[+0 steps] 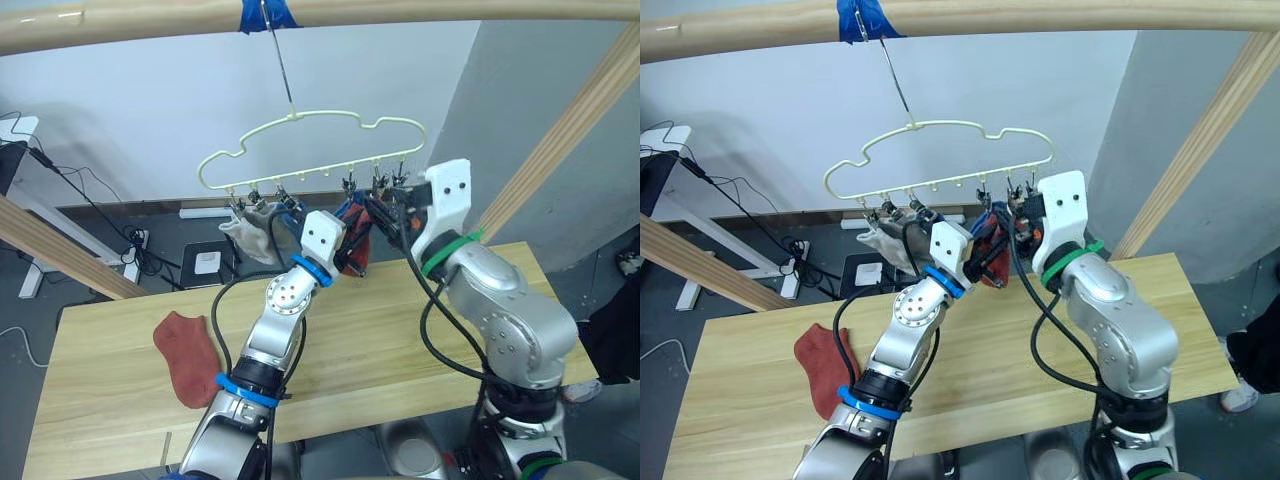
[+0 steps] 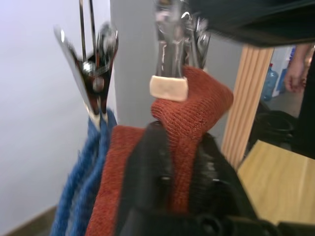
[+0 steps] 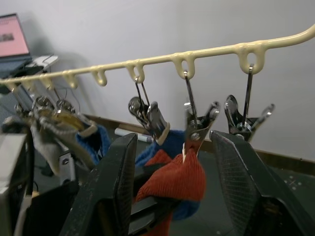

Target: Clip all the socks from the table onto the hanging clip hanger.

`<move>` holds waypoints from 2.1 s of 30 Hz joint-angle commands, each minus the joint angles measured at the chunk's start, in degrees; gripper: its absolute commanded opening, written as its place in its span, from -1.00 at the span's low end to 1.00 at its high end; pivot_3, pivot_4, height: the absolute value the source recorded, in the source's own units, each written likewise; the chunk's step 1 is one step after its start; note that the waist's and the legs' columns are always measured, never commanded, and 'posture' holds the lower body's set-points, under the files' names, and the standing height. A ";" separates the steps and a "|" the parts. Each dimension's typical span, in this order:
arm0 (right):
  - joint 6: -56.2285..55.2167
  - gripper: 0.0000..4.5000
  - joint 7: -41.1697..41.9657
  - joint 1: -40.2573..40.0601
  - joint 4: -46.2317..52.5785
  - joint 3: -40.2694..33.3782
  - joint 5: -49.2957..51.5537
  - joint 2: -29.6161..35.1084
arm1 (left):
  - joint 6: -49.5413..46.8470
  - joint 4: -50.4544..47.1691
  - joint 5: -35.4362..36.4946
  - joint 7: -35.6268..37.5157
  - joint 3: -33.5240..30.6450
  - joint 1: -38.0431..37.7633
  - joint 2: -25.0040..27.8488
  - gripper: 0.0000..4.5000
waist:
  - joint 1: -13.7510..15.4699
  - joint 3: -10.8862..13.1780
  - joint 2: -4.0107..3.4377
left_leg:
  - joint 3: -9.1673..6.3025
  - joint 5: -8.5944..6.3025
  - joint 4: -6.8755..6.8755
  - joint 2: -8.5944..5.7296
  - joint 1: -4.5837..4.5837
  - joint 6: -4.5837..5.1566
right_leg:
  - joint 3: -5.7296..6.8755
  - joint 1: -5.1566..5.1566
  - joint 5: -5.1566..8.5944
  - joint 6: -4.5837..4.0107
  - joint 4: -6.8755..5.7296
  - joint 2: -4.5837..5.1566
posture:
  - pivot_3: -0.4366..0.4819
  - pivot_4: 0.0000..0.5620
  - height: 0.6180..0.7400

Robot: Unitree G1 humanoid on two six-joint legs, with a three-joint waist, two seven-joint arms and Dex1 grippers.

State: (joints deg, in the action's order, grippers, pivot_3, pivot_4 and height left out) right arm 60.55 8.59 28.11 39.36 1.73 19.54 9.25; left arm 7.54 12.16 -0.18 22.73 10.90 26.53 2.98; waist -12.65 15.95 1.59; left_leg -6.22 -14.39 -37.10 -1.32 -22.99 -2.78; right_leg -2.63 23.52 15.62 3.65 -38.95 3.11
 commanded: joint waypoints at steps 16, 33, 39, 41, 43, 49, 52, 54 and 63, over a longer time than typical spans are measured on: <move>-12.07 0.09 -0.42 -1.99 -1.24 5.12 -9.25 8.41 | -13.91 -20.54 14.84 18.83 -3.65 -5.65 13.69 0.32 | -0.15 0.00 0.00 | 0.01 0.03 -0.02 0.03 0.06 0.02 | -0.04 -0.05 -0.01 0.01 0.00 -0.04 | -0.76 -0.15 1.00; -14.39 0.09 -0.68 0.79 -8.53 4.50 -11.40 2.82 | -20.92 -28.18 19.25 20.15 -7.74 -5.15 20.97 0.32 | 0.53 0.00 0.00 | -0.01 0.04 -0.01 0.07 0.08 0.02 | -0.04 -0.04 -0.01 0.00 -0.04 -0.02 | -0.65 -0.17 1.00; -16.79 0.09 -0.77 2.79 -12.48 4.21 -12.65 1.74 | -21.03 -28.11 19.18 20.21 -7.72 -4.57 20.94 0.32 | 1.05 0.00 0.00 | -0.01 0.03 0.03 0.07 0.07 0.02 | -0.04 -0.03 -0.01 0.00 -0.01 -0.01 | -0.64 -0.18 1.00; -17.96 0.09 -1.32 3.80 -14.57 4.01 -13.18 1.07 | -20.84 -27.76 19.05 20.34 -7.75 -4.32 21.00 0.32 | 1.16 0.00 0.00 | 0.00 0.03 0.02 0.07 0.07 0.02 | -0.05 -0.02 -0.02 -0.01 -0.02 -0.01 | -0.64 -0.18 1.00; -18.98 0.09 -2.00 4.56 -16.15 3.64 -13.71 0.45 | -20.69 -27.50 18.92 20.40 -7.74 -4.20 21.03 0.32 | 1.28 0.00 0.00 | -0.01 0.04 0.01 0.07 0.07 0.02 | -0.04 -0.02 -0.02 -0.01 -0.03 -0.01 | -0.63 -0.19 1.00; -20.67 0.09 -3.12 5.11 -17.56 3.04 -15.28 -0.27 | -20.42 -27.35 18.69 20.55 -7.55 -4.16 21.09 0.32 | 1.38 0.00 -0.01 | 0.01 0.04 0.03 0.07 0.06 0.02 | -0.05 -0.01 -0.02 -0.01 -0.01 0.00 | -0.63 -0.19 1.00; -21.02 0.09 -4.00 5.17 -17.60 2.60 -15.55 -0.82 | -20.26 -27.13 18.51 20.61 -7.42 -4.03 21.07 0.32 | 1.38 0.00 -0.01 | 0.00 0.04 0.03 0.07 0.06 0.02 | -0.04 -0.01 -0.02 -0.01 -0.02 0.00 | -0.63 -0.19 1.00; -20.97 0.09 -4.37 5.24 -17.64 2.33 -15.74 -1.20 | -20.07 -26.88 18.35 20.62 -7.24 -3.83 20.95 0.32 | 1.38 0.00 -0.01 | 0.00 0.04 0.01 0.07 0.06 0.01 | -0.05 -0.01 -0.02 -0.01 -0.04 0.00 | -0.64 -0.20 1.00; -18.79 0.09 -1.27 2.82 -12.90 2.62 -14.05 -0.67 | -19.52 -26.38 17.89 20.90 -6.81 -3.68 20.90 0.32 | 1.38 0.00 -0.01 | 0.00 0.04 0.02 0.07 0.06 0.01 | -0.04 -0.01 -0.02 -0.01 -0.04 0.00 | -0.66 -0.19 1.00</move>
State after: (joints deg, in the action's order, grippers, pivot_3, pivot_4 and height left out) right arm 41.99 6.20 31.57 22.24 4.37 4.51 8.09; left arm -13.16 -13.39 17.63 43.34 4.23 22.11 23.74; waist -11.27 15.95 1.59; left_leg -6.23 -14.36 -37.08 -1.25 -22.93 -2.77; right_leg -2.67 23.51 15.60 3.64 -38.99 3.11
